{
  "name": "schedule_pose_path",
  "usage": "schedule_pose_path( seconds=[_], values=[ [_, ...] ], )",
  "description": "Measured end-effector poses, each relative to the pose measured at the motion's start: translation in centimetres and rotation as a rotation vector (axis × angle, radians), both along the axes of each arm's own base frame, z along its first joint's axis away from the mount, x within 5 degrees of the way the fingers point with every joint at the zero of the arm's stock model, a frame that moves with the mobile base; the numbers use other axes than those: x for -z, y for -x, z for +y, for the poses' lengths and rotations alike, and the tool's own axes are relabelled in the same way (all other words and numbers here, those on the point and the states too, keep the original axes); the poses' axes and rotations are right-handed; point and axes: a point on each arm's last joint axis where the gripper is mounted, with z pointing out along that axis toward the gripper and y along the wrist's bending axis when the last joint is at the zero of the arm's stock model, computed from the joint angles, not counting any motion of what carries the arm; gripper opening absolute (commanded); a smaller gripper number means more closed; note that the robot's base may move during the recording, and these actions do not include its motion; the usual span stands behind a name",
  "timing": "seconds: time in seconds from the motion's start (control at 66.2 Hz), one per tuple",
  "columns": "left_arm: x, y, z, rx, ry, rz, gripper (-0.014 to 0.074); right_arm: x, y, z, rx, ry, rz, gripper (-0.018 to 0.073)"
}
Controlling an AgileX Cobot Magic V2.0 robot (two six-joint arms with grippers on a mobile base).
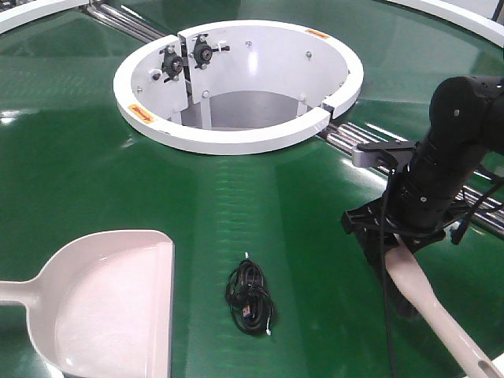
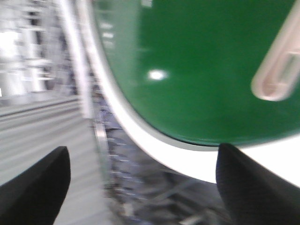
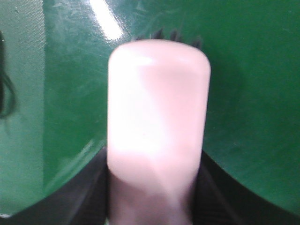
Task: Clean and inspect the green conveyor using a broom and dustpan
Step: 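Move the left gripper toward the pink dustpan handle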
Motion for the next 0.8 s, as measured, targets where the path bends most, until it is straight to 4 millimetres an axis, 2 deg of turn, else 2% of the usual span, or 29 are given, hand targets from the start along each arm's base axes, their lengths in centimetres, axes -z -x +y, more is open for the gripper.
schedule_pose_path(
  seconds=[0.166, 0.378, 0.619, 0.801],
  values=[
    [1.0, -2.1, -0.2, -0.071, 0.116, 0.31, 0.058, 0.0, 0.0, 0.0, 0.0, 0.0, 0.0, -0.001],
    [1.8, -5.5, -0.3, -0.143, 0.144, 0.614, 0.058, 0.0, 0.0, 0.0, 0.0, 0.0, 0.0, -0.001],
    [2.2, -10.1, -0.3, -0.161, 0.138, 0.728, 0.058, 0.0, 0.0, 0.0, 0.0, 0.0, 0.0, -0.001],
    [3.5, -12.6, -0.2, -0.165, 0.122, 0.803, 0.058, 0.0, 0.0, 0.0, 0.0, 0.0, 0.0, -0.001]
  ],
)
